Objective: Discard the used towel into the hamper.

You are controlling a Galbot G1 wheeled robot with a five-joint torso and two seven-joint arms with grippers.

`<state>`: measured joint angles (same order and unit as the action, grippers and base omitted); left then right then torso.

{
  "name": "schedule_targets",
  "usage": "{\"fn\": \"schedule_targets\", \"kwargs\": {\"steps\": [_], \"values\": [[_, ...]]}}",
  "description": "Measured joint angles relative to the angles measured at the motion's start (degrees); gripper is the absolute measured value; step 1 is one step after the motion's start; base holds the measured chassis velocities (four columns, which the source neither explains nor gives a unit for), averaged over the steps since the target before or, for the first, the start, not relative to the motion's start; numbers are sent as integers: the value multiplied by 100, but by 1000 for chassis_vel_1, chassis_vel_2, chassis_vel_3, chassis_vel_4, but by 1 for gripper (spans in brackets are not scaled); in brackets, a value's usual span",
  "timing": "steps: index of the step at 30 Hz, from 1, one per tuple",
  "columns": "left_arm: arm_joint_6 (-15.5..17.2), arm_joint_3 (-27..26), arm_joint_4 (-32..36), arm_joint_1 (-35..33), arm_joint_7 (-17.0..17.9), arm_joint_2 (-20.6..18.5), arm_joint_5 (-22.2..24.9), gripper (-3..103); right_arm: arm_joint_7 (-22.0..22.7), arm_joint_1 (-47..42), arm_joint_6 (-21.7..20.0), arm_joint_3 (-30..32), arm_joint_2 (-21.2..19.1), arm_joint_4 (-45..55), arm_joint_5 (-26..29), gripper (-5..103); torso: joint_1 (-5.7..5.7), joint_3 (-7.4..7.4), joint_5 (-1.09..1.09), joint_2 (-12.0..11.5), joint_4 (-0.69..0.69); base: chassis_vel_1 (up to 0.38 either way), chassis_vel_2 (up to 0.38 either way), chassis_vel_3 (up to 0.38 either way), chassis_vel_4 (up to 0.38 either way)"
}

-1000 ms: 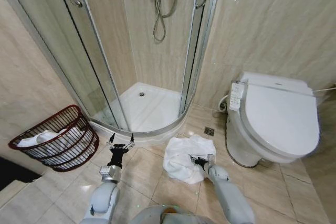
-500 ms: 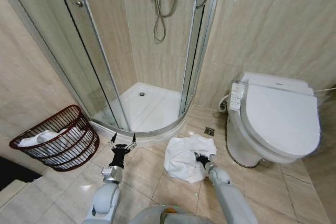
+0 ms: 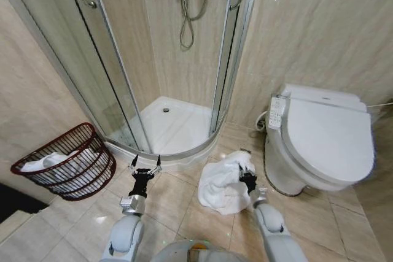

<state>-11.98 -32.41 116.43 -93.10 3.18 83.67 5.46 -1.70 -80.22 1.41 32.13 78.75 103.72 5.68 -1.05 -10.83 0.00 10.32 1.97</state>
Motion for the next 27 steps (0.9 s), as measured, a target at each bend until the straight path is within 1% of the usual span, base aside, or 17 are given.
{"fn": "schedule_targets", "kwargs": {"steps": [3, 4, 7, 8, 9, 13, 18, 20, 27], "values": [[-60, -16, 25, -67, 68, 28, 14, 100, 90, -225, 11, 164, 64, 774, 173, 12, 0, 0, -1, 0, 0, 0, 0, 0, 0], [-60, -16, 25, -67, 68, 28, 14, 100, 90, -225, 11, 164, 64, 774, 173, 12, 0, 0, -1, 0, 0, 0, 0, 0, 0], [-77, -62, 35, -124, 96, 22, 18, 100, 151, -482, 44, 268, 137, 1365, 236, 12, 0, 0, 0, 1, -1, 0, 0, 0, 0], [-60, -79, 51, -144, 98, 16, 19, 100, 156, -600, 70, 290, 169, 1571, 237, 12, 0, 0, -1, 1, 0, 0, 0, 0, 0], [-60, -79, 51, -144, 98, 16, 19, 100, 156, -600, 70, 290, 169, 1571, 237, 12, 0, 0, -1, 1, 0, 0, 0, 0, 0], [96, -107, 146, -227, 94, -3, 0, 100, 159, -1052, 156, 279, 253, 2184, 212, 12, 0, 0, -1, 1, -1, 0, 0, 0, 0], [110, -111, 172, -237, 94, -8, -24, 100, 196, -1220, 189, 183, 289, 2421, 93, 12, 0, 1, -1, 1, -1, 0, 0, 0, 0], [121, -112, 181, -242, 93, -16, -25, 100, 313, -1236, 205, 66, 345, 2519, -72, 12, 0, 0, 0, 1, -1, 18, 13, 28, 22], [105, -132, 156, -245, 93, -35, -3, 100, 306, -1290, 198, -68, 395, 2695, -219, 12, 0, 0, -1, 1, -1, 53, 57, 70, 50]]}}
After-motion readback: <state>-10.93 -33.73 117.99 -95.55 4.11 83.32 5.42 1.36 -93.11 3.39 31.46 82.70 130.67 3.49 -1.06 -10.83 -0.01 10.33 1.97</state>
